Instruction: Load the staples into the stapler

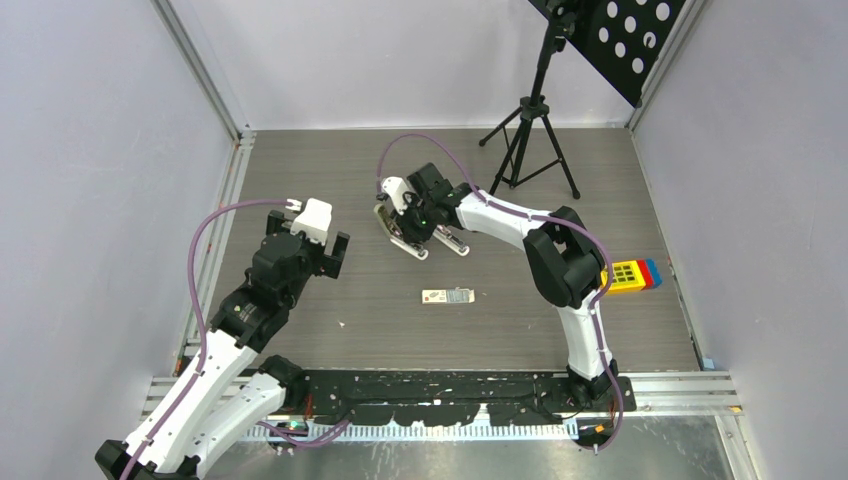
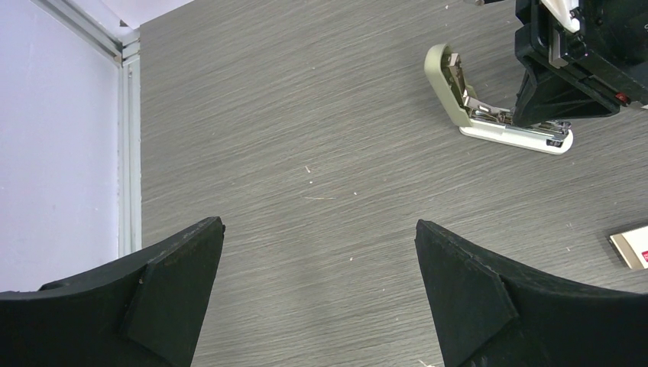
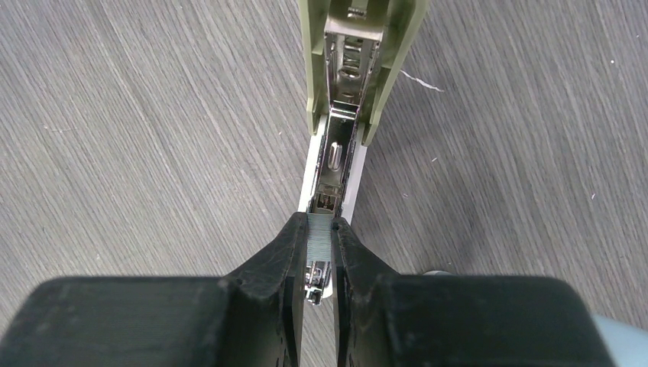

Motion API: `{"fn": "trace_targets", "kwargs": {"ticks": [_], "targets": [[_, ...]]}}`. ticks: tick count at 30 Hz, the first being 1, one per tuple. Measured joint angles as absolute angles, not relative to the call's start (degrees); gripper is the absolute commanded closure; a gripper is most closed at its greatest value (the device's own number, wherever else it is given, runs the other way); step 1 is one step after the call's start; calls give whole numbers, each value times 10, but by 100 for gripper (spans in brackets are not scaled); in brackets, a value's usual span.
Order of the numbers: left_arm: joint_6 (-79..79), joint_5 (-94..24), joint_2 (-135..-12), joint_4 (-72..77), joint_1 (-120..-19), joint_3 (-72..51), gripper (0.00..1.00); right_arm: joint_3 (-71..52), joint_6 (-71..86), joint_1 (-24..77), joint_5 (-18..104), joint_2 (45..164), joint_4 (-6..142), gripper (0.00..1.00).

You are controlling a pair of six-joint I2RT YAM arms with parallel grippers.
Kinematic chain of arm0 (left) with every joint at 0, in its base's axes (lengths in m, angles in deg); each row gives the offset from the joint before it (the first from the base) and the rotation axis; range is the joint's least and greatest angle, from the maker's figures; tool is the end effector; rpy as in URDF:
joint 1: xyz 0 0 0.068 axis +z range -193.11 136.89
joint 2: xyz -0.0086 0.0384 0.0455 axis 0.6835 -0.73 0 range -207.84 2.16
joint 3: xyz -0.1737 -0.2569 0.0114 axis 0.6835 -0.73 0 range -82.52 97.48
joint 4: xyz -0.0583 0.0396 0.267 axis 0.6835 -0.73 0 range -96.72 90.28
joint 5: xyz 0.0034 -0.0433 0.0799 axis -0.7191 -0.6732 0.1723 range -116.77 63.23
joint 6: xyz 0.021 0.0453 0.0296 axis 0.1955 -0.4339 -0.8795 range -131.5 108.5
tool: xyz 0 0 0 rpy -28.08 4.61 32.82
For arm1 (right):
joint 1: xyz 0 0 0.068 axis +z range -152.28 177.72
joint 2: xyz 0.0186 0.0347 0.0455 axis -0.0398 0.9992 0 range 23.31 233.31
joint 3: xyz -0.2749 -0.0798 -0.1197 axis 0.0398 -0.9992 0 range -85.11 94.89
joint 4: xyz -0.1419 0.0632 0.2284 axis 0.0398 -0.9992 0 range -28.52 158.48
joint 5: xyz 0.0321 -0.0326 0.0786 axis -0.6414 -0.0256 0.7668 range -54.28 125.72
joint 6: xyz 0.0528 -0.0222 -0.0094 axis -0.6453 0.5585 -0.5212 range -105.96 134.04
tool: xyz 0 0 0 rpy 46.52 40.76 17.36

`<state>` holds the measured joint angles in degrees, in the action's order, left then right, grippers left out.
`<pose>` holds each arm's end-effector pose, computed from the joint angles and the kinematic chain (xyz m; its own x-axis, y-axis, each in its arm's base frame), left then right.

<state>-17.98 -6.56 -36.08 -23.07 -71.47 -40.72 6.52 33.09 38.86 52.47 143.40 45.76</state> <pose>0.1345 -0.0563 0.3385 -0.2781 0.2703 -0.9217 0.1921 0.9559 0.2223 0.3692 0.3386 0.2150 -0.3047 -0.6810 -0.6658 -0.9156 0.4020 0.0078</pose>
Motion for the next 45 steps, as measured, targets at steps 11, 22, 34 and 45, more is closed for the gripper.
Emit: {"fn": "trace_targets", "kwargs": {"ticks": [11, 22, 34, 45], "targets": [[-180, -69, -361, -231, -715, -409, 0, 65, 319, 389, 530, 1433, 458, 83], [-180, -69, -361, -231, -715, -409, 0, 65, 318, 388, 527, 1433, 458, 83], [-180, -71, -361, -231, -715, -411, 0, 65, 312, 388, 527, 1433, 458, 83], [-180, -73, -361, -231, -715, -411, 0, 62, 303, 388, 517, 1432, 457, 83]]}}
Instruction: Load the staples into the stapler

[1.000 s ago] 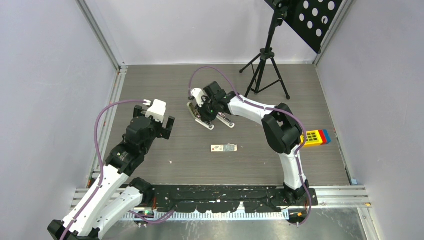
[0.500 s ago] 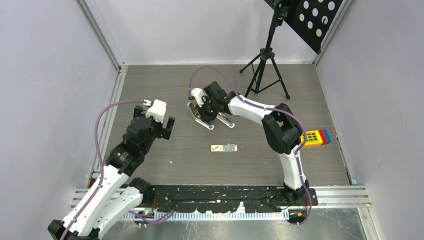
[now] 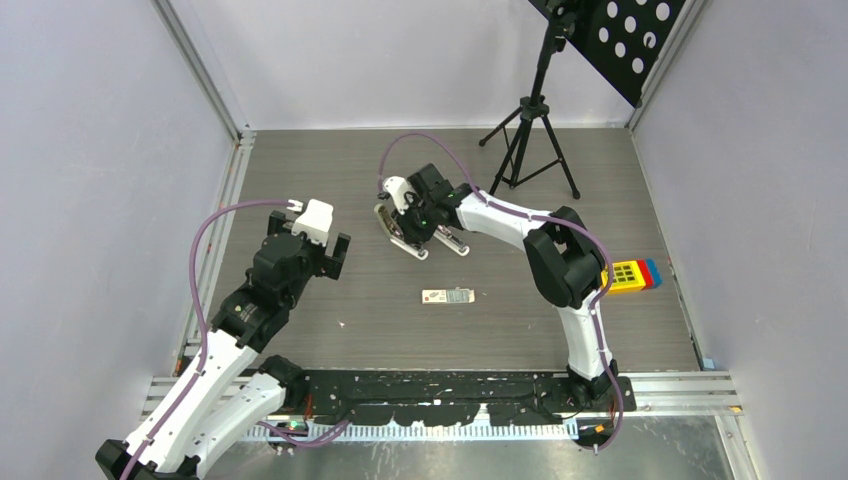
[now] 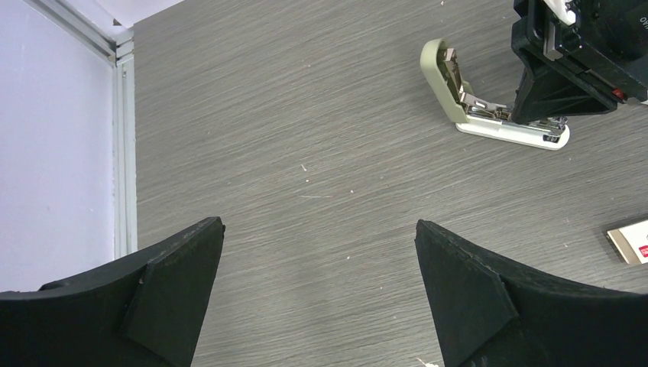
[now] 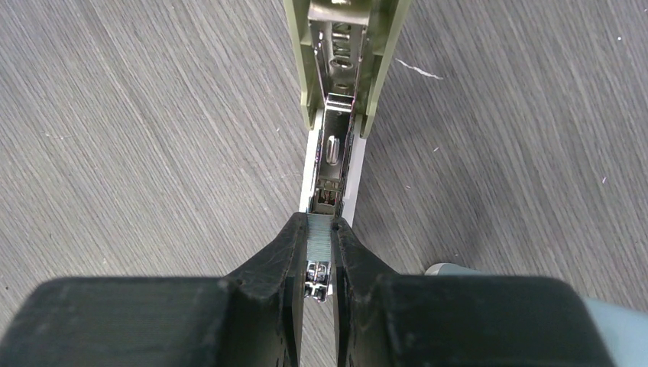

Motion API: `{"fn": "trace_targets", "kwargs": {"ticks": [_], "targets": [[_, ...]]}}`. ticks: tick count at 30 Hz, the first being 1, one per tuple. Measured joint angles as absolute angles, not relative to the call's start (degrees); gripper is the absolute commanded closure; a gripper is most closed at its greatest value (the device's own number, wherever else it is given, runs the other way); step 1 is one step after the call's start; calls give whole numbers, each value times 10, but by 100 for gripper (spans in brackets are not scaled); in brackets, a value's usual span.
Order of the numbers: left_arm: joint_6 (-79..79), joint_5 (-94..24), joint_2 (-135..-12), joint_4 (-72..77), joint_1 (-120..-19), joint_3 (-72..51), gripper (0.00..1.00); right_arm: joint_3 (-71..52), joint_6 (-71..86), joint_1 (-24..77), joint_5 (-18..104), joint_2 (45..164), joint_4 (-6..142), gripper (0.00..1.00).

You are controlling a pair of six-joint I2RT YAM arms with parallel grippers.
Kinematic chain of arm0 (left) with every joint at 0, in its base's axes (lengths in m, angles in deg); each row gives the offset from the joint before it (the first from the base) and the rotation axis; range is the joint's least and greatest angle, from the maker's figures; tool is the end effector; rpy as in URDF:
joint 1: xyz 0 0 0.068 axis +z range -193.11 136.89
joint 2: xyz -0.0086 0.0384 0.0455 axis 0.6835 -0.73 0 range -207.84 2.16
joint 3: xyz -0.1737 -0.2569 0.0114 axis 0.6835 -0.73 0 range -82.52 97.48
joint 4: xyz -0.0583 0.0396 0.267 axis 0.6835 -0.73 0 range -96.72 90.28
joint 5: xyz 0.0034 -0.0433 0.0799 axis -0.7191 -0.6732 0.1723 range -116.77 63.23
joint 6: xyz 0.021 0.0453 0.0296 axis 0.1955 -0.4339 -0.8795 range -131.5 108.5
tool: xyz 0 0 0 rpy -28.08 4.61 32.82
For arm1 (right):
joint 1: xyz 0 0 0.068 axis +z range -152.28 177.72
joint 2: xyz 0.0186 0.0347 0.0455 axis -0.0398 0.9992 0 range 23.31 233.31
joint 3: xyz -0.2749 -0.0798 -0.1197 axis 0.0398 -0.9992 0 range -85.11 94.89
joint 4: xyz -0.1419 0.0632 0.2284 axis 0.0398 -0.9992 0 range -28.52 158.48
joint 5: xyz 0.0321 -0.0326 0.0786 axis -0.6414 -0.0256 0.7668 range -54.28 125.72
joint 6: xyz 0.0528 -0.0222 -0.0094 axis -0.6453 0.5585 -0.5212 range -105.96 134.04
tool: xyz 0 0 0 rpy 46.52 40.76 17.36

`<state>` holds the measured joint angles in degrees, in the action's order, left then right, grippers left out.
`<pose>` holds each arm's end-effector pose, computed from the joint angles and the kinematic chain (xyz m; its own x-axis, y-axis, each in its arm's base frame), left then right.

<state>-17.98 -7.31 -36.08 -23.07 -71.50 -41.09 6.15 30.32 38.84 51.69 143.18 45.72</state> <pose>0.1345 -0.0571 0.3361 -0.2818 0.2731 -0.9198 0.2061 0.9535 0.2199 0.3687 0.3371 0.2146 -0.3515 -0.6644 -0.6595 -0.8961 0.4428 0.0315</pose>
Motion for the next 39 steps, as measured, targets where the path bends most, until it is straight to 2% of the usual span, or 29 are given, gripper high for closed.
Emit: {"fn": "trace_targets", "kwargs": {"ticks": [30, 39], "targets": [[-180, -75, -362, -227, -715, -413, 1, 51, 302, 388, 505, 1431, 450, 83], [-180, -75, -362, -227, -715, -413, 1, 50, 308, 388, 500, 1428, 446, 77]]}}
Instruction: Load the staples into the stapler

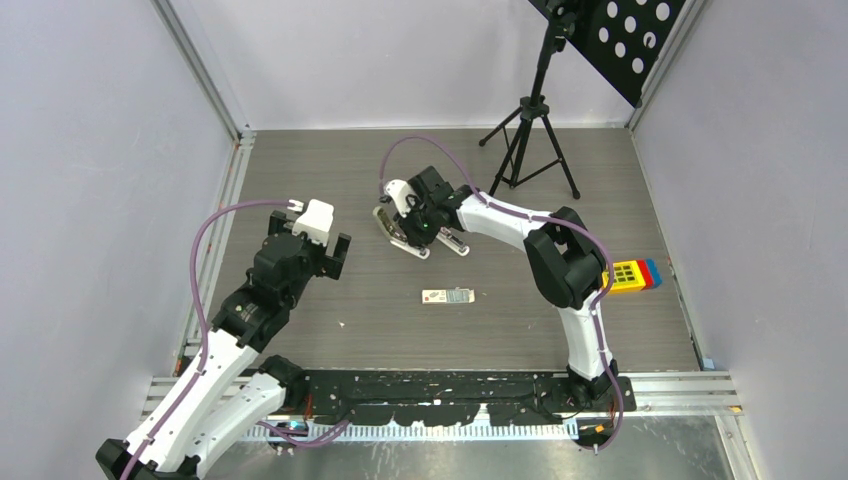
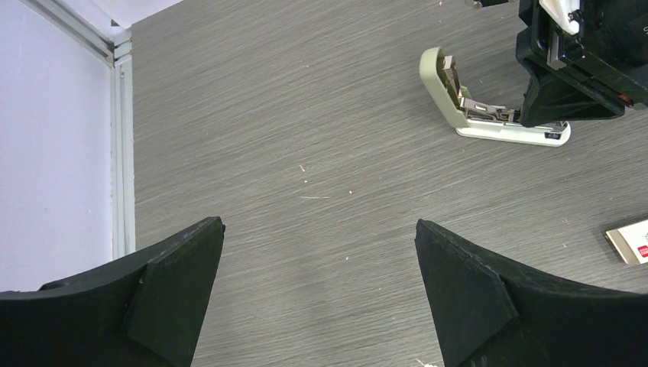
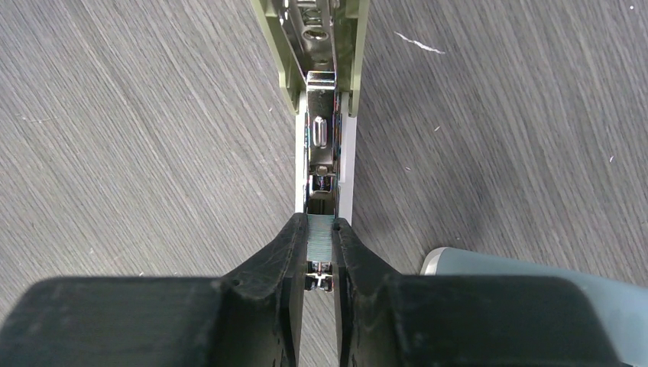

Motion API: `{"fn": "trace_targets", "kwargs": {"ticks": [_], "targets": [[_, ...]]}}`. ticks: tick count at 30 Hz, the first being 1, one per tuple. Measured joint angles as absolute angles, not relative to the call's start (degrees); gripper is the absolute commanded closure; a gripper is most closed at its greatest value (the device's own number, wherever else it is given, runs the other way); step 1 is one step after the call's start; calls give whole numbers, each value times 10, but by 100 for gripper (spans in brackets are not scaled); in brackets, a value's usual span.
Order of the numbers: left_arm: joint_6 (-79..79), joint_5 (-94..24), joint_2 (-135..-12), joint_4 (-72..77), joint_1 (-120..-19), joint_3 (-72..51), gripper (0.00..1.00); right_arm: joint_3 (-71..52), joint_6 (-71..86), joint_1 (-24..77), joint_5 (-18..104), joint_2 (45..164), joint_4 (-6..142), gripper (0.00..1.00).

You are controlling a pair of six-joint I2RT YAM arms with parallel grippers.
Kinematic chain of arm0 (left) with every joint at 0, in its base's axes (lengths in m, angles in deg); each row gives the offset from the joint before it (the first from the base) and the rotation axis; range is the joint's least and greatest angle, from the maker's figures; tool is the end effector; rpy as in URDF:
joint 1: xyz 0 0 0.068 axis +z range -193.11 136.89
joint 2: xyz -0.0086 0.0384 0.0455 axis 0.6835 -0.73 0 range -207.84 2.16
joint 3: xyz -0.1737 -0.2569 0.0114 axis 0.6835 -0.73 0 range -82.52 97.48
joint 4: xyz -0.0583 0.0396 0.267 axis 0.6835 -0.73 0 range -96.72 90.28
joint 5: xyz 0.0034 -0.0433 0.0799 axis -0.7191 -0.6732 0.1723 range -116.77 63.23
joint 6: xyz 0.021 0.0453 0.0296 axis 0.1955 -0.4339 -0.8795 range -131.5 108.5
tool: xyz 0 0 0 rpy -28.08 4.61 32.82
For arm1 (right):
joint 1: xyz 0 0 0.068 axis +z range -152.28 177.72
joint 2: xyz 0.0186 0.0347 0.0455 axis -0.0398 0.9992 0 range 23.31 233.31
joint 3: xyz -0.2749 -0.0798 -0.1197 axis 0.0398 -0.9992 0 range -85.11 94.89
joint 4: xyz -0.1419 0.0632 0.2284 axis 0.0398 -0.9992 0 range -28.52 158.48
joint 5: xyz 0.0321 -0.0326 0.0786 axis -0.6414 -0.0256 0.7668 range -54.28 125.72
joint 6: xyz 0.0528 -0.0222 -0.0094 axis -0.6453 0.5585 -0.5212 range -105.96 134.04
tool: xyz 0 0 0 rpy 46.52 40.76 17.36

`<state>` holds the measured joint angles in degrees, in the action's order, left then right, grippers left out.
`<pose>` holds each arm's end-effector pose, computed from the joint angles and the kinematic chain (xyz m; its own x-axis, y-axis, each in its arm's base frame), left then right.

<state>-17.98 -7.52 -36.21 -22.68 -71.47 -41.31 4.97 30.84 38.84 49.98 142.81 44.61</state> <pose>0.1353 -0.0576 0.3352 -0.2810 0.2726 -0.9202 0.2089 0.9532 0.2185 0.3653 0.3326 0.2093 -0.3620 -0.6877 -0.6293 -0.8909 0.4539 0.0164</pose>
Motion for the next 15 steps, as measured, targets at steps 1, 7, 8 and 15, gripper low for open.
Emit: {"fn": "trace_targets", "kwargs": {"ticks": [1, 7, 8, 15], "targets": [[-180, -75, -362, -227, -715, -413, 1, 50, 309, 388, 500, 1428, 445, 76], [-180, -75, -362, -227, -715, -413, 1, 50, 317, 388, 498, 1428, 437, 71], [-180, -75, -362, -227, -715, -413, 1, 50, 317, 388, 498, 1428, 436, 70], [-180, -77, -362, -227, -715, -413, 1, 45, 319, 388, 495, 1419, 418, 64]]}}
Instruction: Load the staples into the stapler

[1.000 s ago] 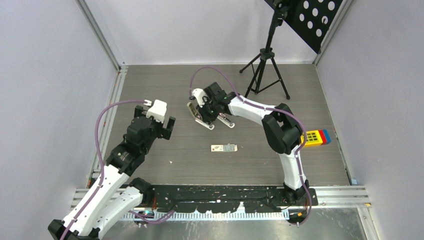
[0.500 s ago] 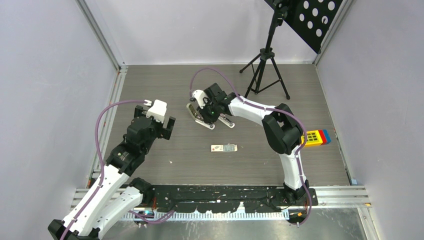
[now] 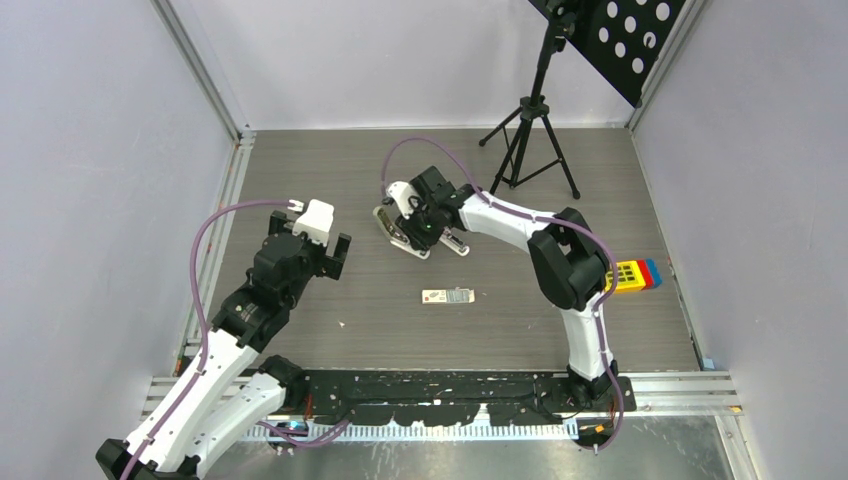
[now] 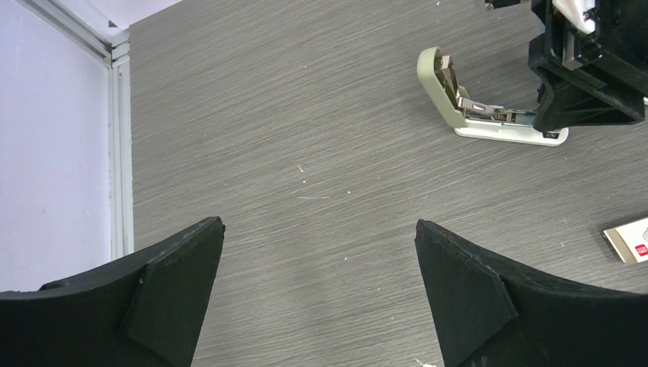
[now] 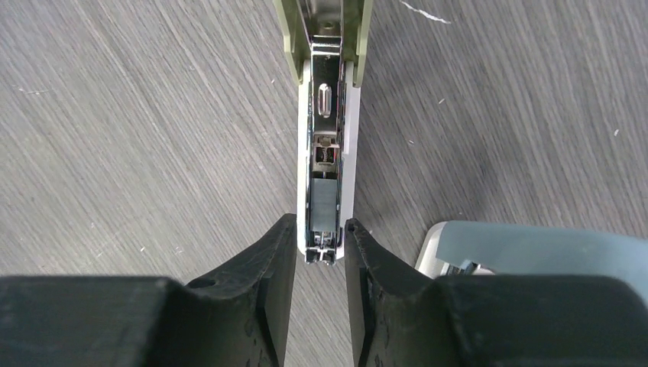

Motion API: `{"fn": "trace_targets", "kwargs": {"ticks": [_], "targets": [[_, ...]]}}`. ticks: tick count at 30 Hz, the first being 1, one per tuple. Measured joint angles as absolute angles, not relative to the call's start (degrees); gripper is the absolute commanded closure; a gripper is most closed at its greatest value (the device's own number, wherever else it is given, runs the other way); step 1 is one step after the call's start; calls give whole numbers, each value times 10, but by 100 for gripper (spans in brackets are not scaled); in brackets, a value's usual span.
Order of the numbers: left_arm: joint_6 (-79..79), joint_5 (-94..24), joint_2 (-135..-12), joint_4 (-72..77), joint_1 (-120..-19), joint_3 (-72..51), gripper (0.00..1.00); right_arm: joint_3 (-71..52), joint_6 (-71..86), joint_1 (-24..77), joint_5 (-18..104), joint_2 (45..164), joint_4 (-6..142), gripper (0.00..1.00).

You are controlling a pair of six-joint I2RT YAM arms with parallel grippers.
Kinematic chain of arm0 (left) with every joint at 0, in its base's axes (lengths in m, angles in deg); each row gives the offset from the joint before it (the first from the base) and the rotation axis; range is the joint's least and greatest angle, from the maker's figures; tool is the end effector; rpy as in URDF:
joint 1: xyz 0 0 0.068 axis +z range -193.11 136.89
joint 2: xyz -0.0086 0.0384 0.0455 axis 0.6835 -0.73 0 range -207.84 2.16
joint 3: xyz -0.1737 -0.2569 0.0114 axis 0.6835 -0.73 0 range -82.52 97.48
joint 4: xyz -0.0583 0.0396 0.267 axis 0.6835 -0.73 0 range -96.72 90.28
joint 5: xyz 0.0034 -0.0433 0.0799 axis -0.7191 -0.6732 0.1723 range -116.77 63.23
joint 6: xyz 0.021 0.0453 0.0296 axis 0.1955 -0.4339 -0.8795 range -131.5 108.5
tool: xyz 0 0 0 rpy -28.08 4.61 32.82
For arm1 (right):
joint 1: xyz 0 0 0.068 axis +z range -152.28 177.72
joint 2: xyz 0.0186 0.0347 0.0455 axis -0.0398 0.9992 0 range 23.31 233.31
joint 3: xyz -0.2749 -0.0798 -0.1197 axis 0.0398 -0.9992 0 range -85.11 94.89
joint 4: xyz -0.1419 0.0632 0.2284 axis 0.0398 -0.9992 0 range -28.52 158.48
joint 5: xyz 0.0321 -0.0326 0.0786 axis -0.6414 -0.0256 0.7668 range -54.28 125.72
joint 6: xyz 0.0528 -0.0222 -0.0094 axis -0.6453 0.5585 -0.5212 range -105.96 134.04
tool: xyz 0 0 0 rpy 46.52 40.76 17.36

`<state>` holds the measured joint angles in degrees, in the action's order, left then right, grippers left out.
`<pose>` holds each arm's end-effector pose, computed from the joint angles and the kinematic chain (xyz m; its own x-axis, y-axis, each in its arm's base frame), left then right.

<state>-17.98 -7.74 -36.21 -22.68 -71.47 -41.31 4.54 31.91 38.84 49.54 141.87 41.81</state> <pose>0.1353 -0.0577 0.3351 -0.2806 0.2725 -0.9203 0.2125 0.9527 0.2173 0.3599 0.3275 0.2113 -0.3644 -0.7135 -0.5985 -0.8953 0.4453 0.0143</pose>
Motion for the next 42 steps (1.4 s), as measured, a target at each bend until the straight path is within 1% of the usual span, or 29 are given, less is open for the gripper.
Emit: {"fn": "trace_targets", "kwargs": {"ticks": [6, 10, 14, 18, 21, 26, 29, 34, 42], "targets": [[-178, -79, -365, -227, -715, -413, 1, 10, 318, 388, 494, 1368, 428, 61], [-167, -86, -383, -227, -715, -413, 1, -63, 318, 388, 496, 1307, 476, 59], [-143, -104, -407, -227, -707, -413, 1, -158, 317, 388, 503, 1268, 572, 58], [-89, -136, -429, -216, -688, -413, 1, -246, 312, 388, 511, 1261, 676, 58], [-45, -165, -459, -191, -675, -413, 1, -284, 302, 388, 512, 1261, 730, 58], [18, -212, -532, -154, -647, -412, 1, -314, 291, 388, 502, 1261, 830, 58], [48, -235, -564, -132, -631, -412, 1, -324, 291, 388, 493, 1261, 863, 59], [99, -270, -606, -82, -607, -412, 1, -327, 293, 388, 490, 1264, 888, 59], [154, -308, -700, -5, -601, -382, 1, -326, 312, 388, 498, 1279, 895, 63]]}}
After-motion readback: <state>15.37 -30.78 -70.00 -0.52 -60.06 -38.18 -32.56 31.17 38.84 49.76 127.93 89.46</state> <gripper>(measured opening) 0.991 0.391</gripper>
